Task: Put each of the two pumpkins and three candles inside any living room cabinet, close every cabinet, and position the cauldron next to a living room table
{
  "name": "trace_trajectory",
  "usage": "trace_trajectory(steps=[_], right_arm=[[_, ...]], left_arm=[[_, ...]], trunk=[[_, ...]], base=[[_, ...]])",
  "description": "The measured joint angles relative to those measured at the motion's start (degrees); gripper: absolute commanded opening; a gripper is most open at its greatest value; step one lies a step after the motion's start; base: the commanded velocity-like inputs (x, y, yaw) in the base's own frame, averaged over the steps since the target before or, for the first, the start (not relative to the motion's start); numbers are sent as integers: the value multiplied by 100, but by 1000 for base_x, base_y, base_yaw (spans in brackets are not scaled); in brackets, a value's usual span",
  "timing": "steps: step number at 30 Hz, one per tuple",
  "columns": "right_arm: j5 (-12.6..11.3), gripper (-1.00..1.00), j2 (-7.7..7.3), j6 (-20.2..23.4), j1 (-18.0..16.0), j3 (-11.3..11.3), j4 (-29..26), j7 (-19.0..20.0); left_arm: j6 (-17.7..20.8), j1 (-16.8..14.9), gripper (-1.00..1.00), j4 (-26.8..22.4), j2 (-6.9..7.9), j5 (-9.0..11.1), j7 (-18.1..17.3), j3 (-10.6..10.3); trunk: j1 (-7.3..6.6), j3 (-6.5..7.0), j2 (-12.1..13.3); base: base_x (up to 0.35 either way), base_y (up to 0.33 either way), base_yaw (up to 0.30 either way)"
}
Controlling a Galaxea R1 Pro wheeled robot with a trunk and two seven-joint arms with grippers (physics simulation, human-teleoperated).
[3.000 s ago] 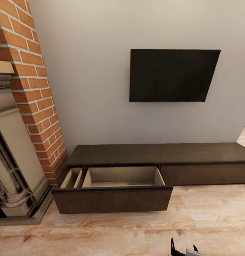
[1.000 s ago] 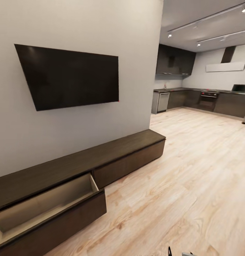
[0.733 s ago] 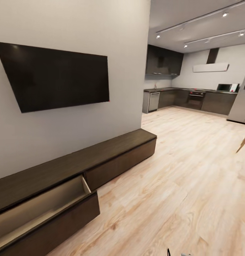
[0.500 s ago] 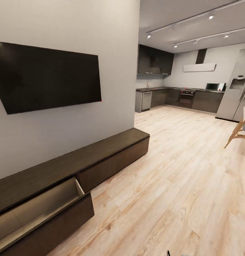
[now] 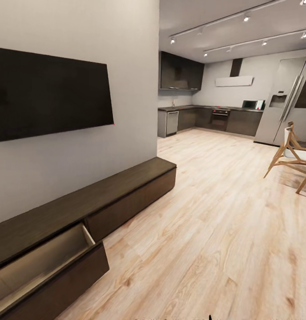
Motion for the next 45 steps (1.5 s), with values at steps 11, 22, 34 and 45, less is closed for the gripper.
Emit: trace_trajectory(steps=[11,22,34,45], right_arm=[[4,100,0,-10,0,0,0,0],[14,100,0,-42,0,9,0,13],[17,100,-7,-38,1,15,0,25],[17,100,-9,-38,1,22,0,28]], left_arm=[[6,0,100,0,-8,2,0,6],[29,-1,100,52,-5,1,-8,9],[2243,-2,100,1010,-86,-13,-847,54],[2350,-3,100,1166,-96,-18,-1030,62]], trunk=[[-3,-81,0],[-4,-88,0],[-3,-88,-1],[-4,-69,-1]], base=[[117,0,-142],[320,0,-279],[329,0,-296],[329,-1,-297]])
